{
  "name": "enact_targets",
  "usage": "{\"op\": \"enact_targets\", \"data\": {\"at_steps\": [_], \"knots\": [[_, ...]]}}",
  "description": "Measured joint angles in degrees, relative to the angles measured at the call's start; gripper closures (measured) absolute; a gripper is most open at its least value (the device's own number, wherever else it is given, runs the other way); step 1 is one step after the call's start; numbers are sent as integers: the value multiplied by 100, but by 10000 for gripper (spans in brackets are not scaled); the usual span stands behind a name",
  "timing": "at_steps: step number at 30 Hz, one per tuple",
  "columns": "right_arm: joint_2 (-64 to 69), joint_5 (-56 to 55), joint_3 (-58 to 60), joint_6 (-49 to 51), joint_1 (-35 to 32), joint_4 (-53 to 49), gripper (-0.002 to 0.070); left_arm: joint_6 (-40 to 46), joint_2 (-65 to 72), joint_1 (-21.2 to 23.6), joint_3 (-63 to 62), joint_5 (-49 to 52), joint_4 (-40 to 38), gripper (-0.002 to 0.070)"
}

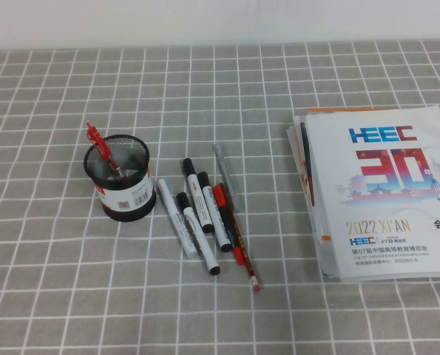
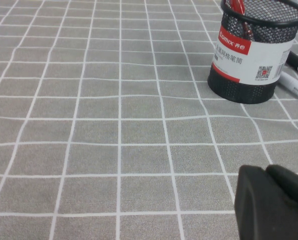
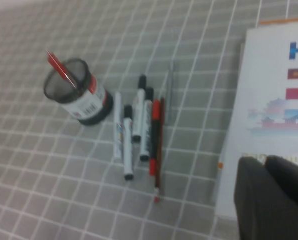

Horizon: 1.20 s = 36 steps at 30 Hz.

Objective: Put the pen into the pen holder
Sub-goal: Pick up the pen on the table

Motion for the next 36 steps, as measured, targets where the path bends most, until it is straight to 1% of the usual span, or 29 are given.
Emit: {"op": "enact_targets", "data": {"at_steps": [4,9,12,15,20,22,26,30,36], "knots": [[942,428,-787,-3,10,-402,688,0,0,0,0,0,0,681],[1898,607,-1679,-13,39,-768,688,0,0,0,0,0,0,681],[2381,673,-2319,84,236,-1016,689,0,0,0,0,0,0,681],[2875,794,-2865,494,771,-1715,689,0,0,0,0,0,0,681],[3788,1052,-3630,1569,2151,-3612,688,0,0,0,0,0,0,681],[4201,1178,-3970,1896,2655,-4164,689,0,0,0,0,0,0,681],[5024,1433,-4746,2264,3302,-4862,688,0,0,0,0,0,0,681],[5878,1469,-5546,2330,3583,-5004,689,0,0,0,0,0,0,681],[7025,1469,-6522,2353,3742,-4496,688,0,0,0,0,0,0,681]]}}
